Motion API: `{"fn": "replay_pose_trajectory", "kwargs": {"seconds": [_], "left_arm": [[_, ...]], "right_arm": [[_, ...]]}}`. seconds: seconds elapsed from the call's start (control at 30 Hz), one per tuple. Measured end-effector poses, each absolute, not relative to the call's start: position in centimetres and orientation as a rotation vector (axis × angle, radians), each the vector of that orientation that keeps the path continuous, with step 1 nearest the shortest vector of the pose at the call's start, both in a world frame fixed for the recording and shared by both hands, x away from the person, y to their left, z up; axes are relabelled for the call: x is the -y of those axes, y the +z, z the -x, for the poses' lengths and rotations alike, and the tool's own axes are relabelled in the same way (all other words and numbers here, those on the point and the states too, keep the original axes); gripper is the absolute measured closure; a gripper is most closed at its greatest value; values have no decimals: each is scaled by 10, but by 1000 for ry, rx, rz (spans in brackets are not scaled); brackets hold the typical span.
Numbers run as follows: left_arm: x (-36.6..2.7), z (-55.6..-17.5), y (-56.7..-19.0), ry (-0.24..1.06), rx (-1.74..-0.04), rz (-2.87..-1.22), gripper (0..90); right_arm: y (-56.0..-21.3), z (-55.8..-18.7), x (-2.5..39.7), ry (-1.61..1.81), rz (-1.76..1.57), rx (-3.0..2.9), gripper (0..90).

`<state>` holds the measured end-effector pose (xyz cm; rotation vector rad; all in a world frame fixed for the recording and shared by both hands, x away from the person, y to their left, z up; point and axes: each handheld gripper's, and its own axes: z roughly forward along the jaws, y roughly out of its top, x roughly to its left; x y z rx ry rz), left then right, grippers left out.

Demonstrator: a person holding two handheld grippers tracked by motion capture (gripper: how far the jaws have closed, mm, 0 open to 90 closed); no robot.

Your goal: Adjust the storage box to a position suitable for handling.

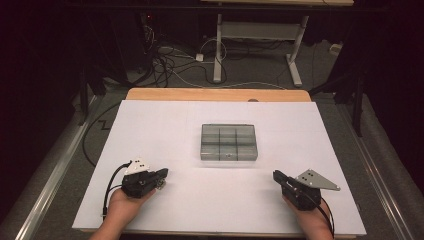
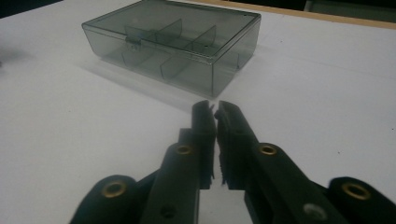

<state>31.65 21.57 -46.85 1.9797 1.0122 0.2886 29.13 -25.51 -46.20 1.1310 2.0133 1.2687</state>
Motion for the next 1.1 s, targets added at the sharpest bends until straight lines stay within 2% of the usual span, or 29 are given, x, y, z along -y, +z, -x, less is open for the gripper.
{"fn": "replay_pose_trajectory", "kwargs": {"seconds": [0.03, 0.43, 0.9, 1.1], "left_arm": [[-216, -317, -469, 283, -1015, -1974, 875], [-206, -335, -461, 283, -1032, -1937, 876], [-172, -396, -452, 280, -1053, -1932, 875], [-159, -423, -448, 308, -1061, -1935, 876]], "right_arm": [[-462, -292, 255, 1270, -1128, -2015, 900], [-464, -294, 254, 1249, -1093, -2048, 900], [-459, -318, 252, 1273, -1141, -2007, 900], [-463, -314, 254, 1268, -1141, -2026, 900]]}}
